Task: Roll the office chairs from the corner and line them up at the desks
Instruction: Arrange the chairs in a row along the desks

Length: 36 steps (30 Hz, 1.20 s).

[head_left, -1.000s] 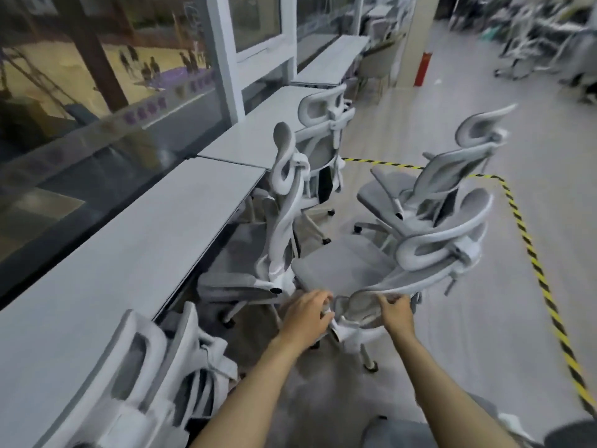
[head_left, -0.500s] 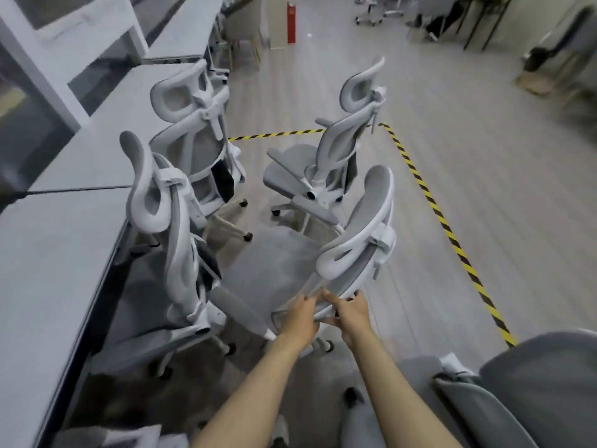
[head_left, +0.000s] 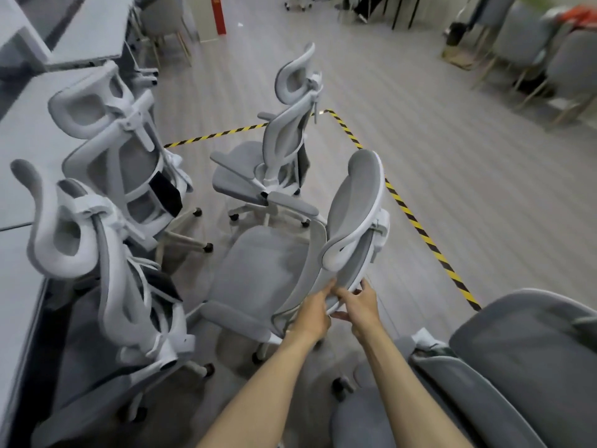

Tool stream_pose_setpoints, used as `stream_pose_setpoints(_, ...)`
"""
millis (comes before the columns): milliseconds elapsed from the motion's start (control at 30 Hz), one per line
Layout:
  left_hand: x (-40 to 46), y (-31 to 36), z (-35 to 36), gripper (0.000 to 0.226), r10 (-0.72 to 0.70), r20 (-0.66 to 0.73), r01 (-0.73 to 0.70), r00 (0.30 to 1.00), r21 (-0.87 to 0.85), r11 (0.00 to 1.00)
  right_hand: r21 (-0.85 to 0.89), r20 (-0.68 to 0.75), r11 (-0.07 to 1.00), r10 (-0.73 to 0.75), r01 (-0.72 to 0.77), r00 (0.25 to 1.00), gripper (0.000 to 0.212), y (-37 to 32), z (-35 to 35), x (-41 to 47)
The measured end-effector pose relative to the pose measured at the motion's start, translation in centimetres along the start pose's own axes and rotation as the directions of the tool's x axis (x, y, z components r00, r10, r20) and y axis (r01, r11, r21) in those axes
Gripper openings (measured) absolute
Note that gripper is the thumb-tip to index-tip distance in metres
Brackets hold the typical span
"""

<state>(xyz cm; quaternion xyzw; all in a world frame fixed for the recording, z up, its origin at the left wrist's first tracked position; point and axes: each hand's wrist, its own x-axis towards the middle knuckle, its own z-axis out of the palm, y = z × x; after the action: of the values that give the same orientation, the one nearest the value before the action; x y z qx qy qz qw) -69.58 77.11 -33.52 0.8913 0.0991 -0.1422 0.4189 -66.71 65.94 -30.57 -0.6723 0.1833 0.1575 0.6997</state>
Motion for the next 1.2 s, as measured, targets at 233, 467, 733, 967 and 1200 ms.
stream_pose_setpoints(233, 3.2, 3.5, 2.4, 0.086, 0.056, 0.092, -0.061, 0.994, 0.052, 0.997, -0.053, -0.102, 0.994, -0.100, 0.095, 0.990, 0.059, 0.5, -4.3, 2.6)
stream_pose_setpoints(467, 3.5, 4.7, 4.6, 0.081, 0.068, 0.219, -0.091, 0.973, 0.099, 0.991, -0.216, -0.189, 0.974, -0.102, 0.060, 0.977, 0.075, -1.2, -7.1, 3.5)
stream_pose_setpoints(733, 0.8, 3.9, 3.5, 0.059, 0.079, 0.063, -0.080, 0.995, 0.009, 0.997, -0.370, -0.318, 0.928, -0.174, 0.047, 0.932, 0.059, -1.2, -8.3, 2.1)
stream_pose_setpoints(967, -2.5, 0.2, -4.2, 0.048, -0.058, -0.229, 0.068, 0.972, 0.037, 0.997, -0.305, -0.223, 0.952, -0.073, 0.001, 0.972, 0.060, 2.1, -1.2, -1.7)
stream_pose_setpoints(1200, -7.5, -6.0, -13.8, 0.039, -0.223, -0.555, 0.221, 0.802, -0.071, 0.973, -0.520, 0.197, 0.831, -0.107, 0.197, 0.975, 0.028, 1.6, 10.4, -1.5)
